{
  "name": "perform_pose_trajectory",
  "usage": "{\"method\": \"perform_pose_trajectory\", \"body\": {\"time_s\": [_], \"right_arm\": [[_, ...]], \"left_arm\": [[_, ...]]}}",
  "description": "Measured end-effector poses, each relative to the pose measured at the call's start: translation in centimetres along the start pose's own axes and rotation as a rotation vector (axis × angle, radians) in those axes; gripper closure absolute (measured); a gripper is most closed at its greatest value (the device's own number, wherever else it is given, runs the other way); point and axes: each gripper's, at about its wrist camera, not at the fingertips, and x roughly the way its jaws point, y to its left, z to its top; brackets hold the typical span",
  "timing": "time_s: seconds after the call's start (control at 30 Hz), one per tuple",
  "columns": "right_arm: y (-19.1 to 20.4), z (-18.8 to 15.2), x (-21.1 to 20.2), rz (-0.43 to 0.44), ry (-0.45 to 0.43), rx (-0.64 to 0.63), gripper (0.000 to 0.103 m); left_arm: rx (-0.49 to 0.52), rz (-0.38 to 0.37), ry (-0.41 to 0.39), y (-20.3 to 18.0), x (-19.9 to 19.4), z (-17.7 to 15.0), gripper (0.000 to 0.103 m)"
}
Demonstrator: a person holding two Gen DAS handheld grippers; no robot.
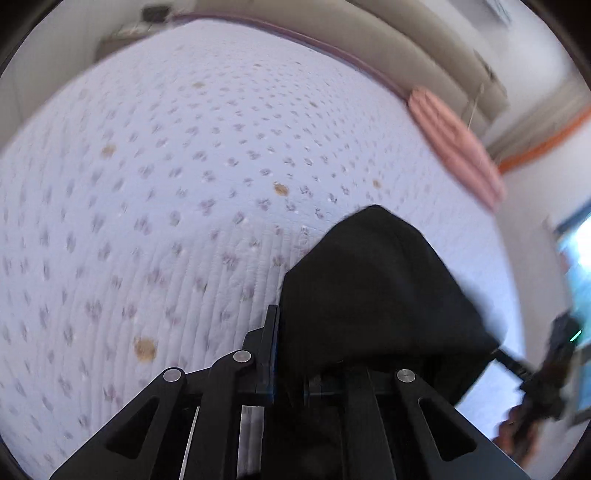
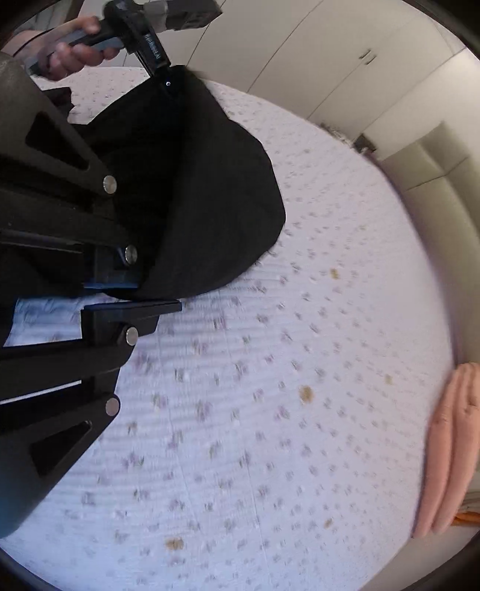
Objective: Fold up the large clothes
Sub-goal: 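Lift the hood with both grippers and fold it toward the hem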
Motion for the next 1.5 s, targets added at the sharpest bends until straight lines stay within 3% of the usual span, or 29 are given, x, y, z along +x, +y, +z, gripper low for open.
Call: {"method": "perform_pose_trajectory", "body": {"time_s": [0.03,0.13,0.2,0.27,0.37,0.43,0.5,0.53,0.6,0.7,0.83,0.93,1.03,1.1,1.17,1.27,1.5], "right_arm": [[-0.3,-0.6,-0.1,0.005,0.001,-0.011,0.097],[-0.1,-2.6,1.9,-0.049,0.052,-0.084,0.097],[-0.6,-3.6,4.6,-0.081,0.110,-0.104,0.097],[-2.1,-4.5,7.4,-0.059,0.173,-0.069,0.098],[-2.5,-4.1,6.9,-0.034,0.177,-0.054,0.096],[-2.5,-3.9,6.4,-0.023,0.199,-0.065,0.093],[-3.0,-3.8,5.4,-0.016,0.214,-0.064,0.074],[-3.3,-3.8,4.6,-0.023,0.219,-0.064,0.071],[-3.8,-3.7,3.1,-0.020,0.208,-0.076,0.059],[-3.2,-3.6,-0.3,0.021,0.190,-0.096,0.059],[-0.4,-1.7,-3.0,0.061,0.112,-0.126,0.059],[2.7,0.2,-2.6,0.086,0.072,-0.158,0.059],[5.4,1.0,-0.3,0.066,0.066,-0.198,0.059],[6.0,1.0,1.8,0.071,0.099,-0.205,0.060],[6.5,0.5,4.0,0.028,0.142,-0.224,0.060],[6.0,-1.1,6.3,-0.001,0.220,-0.246,0.061],[4.4,-3.7,8.1,0.014,0.225,-0.288,0.070]], "left_arm": [[-0.032,-0.036,0.024,1.2,0.0,-0.6,0.090],[-0.020,0.038,0.099,2.8,2.6,-2.0,0.090],[-0.085,0.056,0.200,4.9,6.1,-2.8,0.087],[-0.098,-0.002,0.186,5.7,6.7,-2.8,0.087],[-0.020,0.011,0.192,4.7,5.8,-2.8,0.082],[0.048,0.042,0.182,3.9,4.7,-3.0,0.065],[0.130,0.105,0.175,3.2,2.6,-3.4,0.027],[0.164,0.113,0.177,3.2,1.6,-3.7,0.025],[0.224,0.108,0.199,3.9,-0.8,-4.3,0.025],[0.244,0.089,0.173,4.7,-4.2,-4.6,0.025],[0.264,0.009,0.005,1.1,-7.5,-2.4,0.025],[0.275,-0.015,-0.061,-1.9,-6.4,-0.3,0.025],[0.293,-0.016,-0.018,-3.7,-2.5,0.8,0.031],[0.310,-0.016,0.030,-4.0,-0.5,0.8,0.047],[0.352,0.032,0.100,-3.6,2.4,-0.3,0.062],[0.366,0.068,0.178,-1.7,5.1,-2.1,0.077],[0.344,0.035,0.150,0.8,6.1,-3.6,0.078]]}}
